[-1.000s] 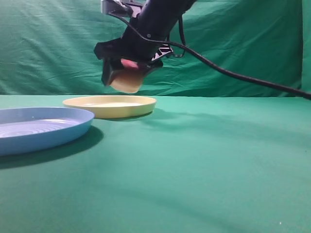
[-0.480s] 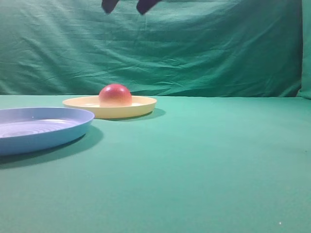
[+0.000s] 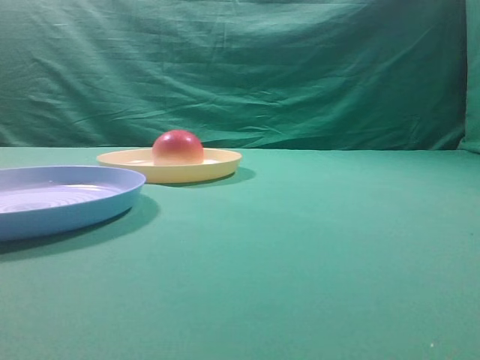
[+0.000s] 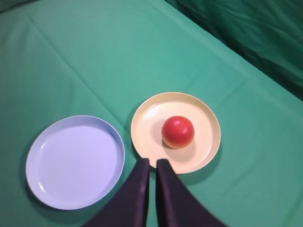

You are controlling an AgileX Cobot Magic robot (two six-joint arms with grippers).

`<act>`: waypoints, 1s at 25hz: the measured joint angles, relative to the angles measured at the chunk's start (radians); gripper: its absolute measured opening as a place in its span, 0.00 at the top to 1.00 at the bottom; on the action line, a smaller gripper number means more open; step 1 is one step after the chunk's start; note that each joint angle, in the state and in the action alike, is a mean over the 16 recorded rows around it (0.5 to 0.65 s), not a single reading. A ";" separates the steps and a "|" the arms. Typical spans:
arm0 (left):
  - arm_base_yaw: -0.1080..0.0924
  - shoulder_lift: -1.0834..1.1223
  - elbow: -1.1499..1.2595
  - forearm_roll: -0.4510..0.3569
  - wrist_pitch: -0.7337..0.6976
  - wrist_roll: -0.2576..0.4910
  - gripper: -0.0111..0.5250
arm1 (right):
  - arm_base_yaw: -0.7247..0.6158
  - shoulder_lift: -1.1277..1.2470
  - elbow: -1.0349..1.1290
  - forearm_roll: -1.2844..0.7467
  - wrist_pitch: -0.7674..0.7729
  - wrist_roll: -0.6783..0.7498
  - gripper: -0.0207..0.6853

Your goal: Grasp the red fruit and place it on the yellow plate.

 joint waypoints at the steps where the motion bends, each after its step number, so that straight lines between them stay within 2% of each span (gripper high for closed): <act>1: 0.000 0.000 0.000 0.000 0.000 0.000 0.69 | 0.000 -0.054 0.055 0.004 -0.019 0.001 0.97; 6: 0.000 0.000 0.000 0.000 0.000 0.000 0.69 | 0.000 -0.311 0.289 0.016 -0.075 0.001 0.97; 12: 0.000 0.000 0.000 0.000 0.000 0.000 0.69 | 0.000 -0.539 0.452 0.013 -0.059 0.001 0.97; 18: 0.000 0.000 0.000 0.000 0.000 0.000 0.69 | -0.009 -0.652 0.542 -0.019 -0.045 0.001 0.97; 25: 0.000 0.000 0.000 0.000 0.000 0.000 0.69 | -0.101 -0.733 0.668 -0.066 -0.139 0.002 0.97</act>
